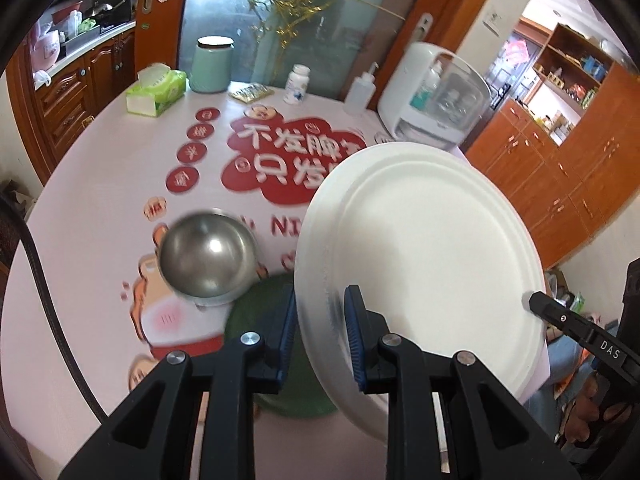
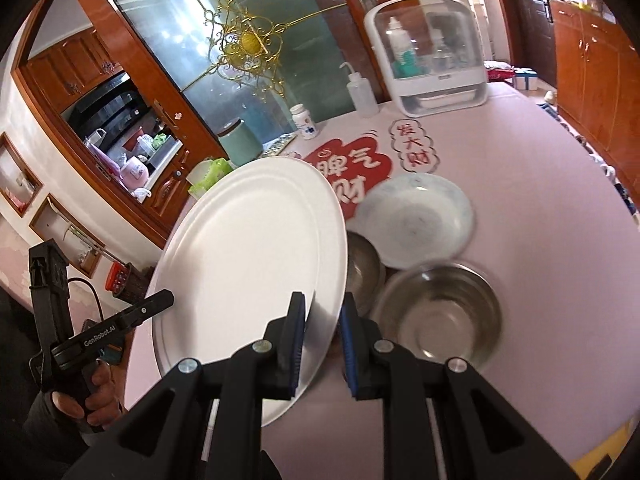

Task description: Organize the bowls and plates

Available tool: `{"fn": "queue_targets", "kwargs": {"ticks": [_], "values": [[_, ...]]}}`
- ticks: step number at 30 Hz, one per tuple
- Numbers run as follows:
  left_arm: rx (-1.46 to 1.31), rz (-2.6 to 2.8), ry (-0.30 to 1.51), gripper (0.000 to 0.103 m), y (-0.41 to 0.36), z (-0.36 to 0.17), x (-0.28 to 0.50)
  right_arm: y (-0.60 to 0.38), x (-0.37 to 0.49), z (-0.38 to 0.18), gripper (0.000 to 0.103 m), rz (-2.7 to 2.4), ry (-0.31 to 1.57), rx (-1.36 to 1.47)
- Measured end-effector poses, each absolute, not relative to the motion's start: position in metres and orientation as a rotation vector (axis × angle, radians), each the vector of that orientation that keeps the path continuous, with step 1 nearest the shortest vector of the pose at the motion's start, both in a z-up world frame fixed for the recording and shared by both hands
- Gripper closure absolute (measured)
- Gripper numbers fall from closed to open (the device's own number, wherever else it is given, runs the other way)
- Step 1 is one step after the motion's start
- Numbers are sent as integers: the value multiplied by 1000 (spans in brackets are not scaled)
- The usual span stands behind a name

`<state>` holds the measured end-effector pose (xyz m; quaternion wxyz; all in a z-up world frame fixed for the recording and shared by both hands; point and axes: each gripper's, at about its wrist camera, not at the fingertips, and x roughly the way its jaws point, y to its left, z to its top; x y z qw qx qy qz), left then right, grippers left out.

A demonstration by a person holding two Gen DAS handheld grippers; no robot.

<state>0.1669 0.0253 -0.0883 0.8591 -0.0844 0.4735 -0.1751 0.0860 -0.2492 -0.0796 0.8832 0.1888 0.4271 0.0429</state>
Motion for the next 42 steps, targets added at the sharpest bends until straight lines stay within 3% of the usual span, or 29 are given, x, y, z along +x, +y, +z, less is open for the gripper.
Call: {"fn": "queue_targets", "kwargs": {"ticks": [18, 42], "values": [[-117, -353, 1133, 82, -10, -135, 57, -266, -22, -120, 86, 44, 994, 364], [28, -348, 1327, 81, -46, -208, 38, -290, -42, -211, 85, -59, 1250, 422]]}}
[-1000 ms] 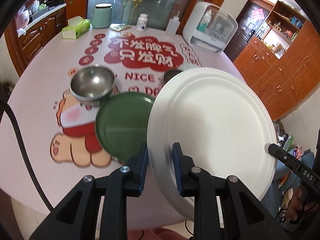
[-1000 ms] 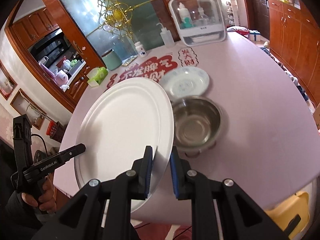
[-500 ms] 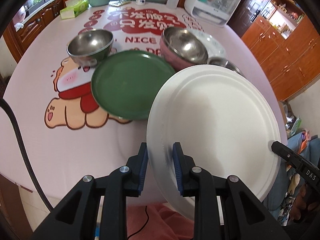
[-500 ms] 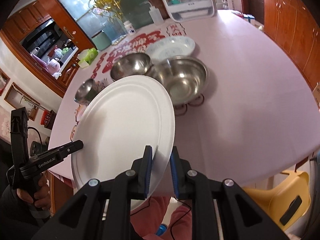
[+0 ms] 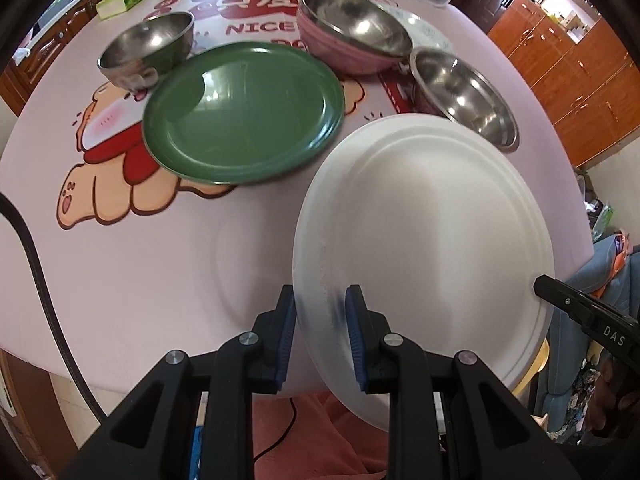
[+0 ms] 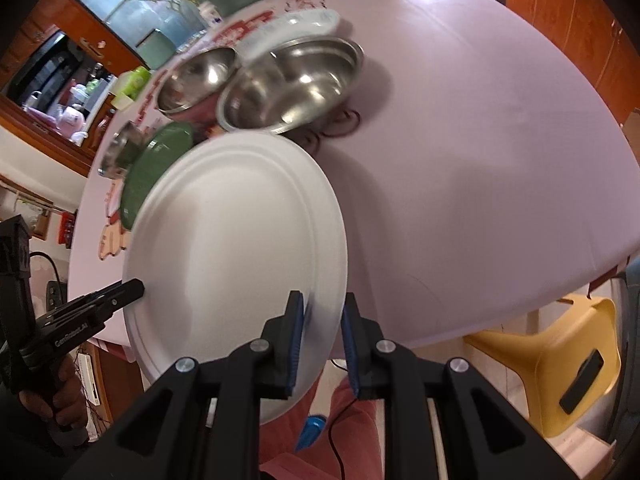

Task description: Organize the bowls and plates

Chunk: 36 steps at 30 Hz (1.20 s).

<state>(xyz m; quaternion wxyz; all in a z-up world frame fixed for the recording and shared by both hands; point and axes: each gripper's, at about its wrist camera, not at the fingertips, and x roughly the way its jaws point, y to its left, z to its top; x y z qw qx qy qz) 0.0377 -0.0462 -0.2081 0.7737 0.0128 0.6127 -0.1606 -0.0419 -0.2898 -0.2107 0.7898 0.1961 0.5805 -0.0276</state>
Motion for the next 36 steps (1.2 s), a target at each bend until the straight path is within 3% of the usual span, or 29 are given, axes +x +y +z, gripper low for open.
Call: {"fn": "queue_targets", "kwargs": {"ticks": [16, 36], "values": [[91, -305, 1385, 81, -56, -233, 37, -285, -45, -236, 83, -46, 1336, 400], [138, -236, 1306, 76, -78, -243, 60, -283, -17, -244, 80, -77, 1299, 385]]}}
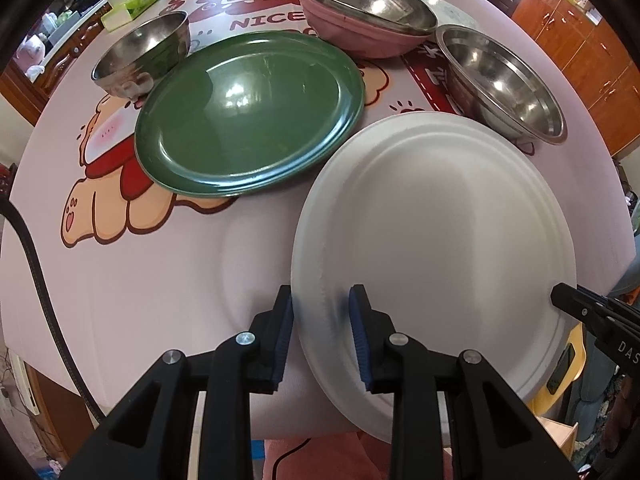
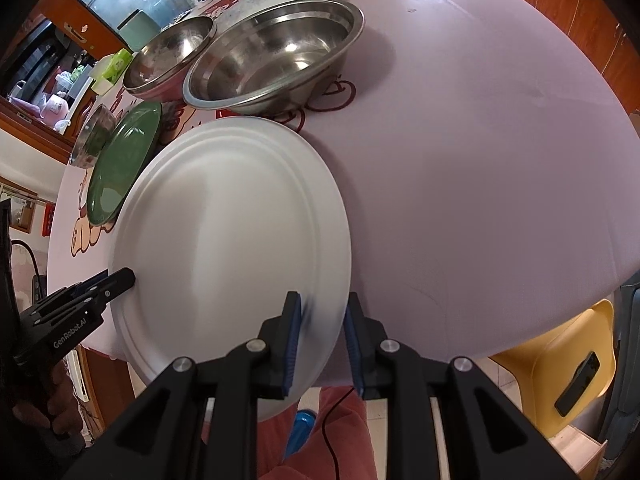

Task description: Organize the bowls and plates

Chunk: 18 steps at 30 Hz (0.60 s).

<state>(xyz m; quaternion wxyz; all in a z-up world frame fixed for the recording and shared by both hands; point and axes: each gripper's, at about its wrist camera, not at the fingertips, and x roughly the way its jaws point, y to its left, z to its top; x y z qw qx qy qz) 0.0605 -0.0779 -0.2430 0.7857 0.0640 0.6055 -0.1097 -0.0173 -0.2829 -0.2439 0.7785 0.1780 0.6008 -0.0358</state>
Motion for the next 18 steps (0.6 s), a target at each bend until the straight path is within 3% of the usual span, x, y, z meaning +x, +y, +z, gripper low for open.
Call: {"fn": "queue_targets", "kwargs": {"ticks": [12, 15, 18], "values": [[170, -219, 1290, 70, -74, -238, 57, -287, -15, -243, 79, -80, 1302, 411], [163, -208, 1284, 68, -70, -232, 54, -289, -15, -239, 74, -79, 1295, 412], [158, -195, 1261, 57, -63, -221, 51, -292, -16, -233, 69, -77, 1273, 407]]}}
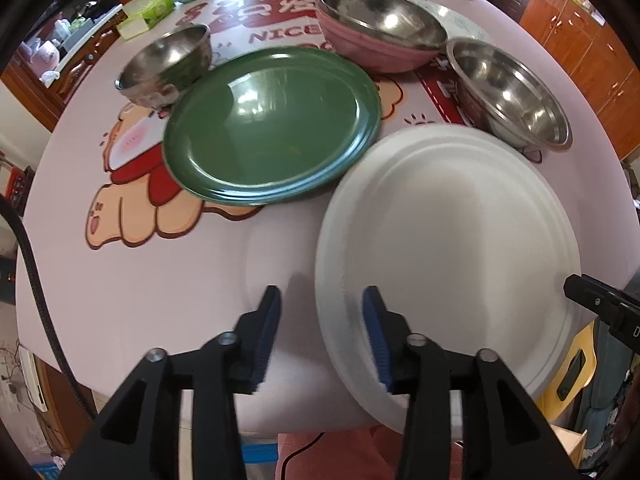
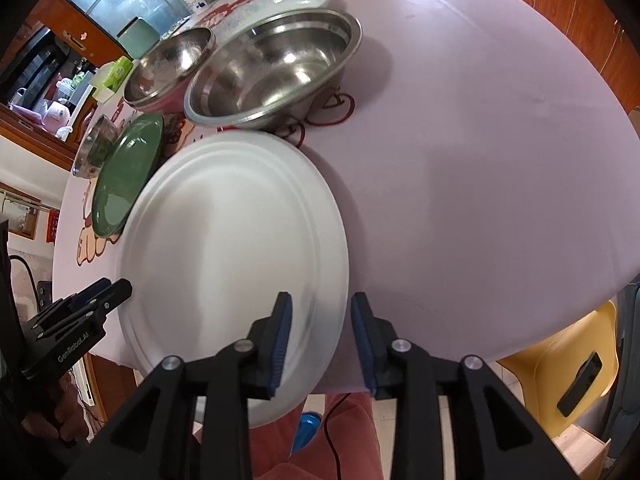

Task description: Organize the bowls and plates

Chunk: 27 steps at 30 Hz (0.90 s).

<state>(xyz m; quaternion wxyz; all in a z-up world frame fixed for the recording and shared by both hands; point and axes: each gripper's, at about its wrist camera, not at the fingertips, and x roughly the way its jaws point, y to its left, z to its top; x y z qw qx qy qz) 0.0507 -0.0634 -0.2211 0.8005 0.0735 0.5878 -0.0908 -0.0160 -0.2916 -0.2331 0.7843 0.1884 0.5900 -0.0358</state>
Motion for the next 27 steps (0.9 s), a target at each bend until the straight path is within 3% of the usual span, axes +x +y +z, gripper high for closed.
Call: {"fn": "queue_targets", "kwargs": {"ticks": [12, 23, 27], "values": [[144, -145, 1128, 46, -48, -173, 33, -293, -15, -200, 68, -35, 1153, 389], [119, -95, 1055, 31, -34, -131, 33, -293, -4, -167, 59, 17, 1065, 392], [146, -88, 1042, 30, -37, -116, 43, -299, 3, -157, 57, 11, 1048, 418]]}}
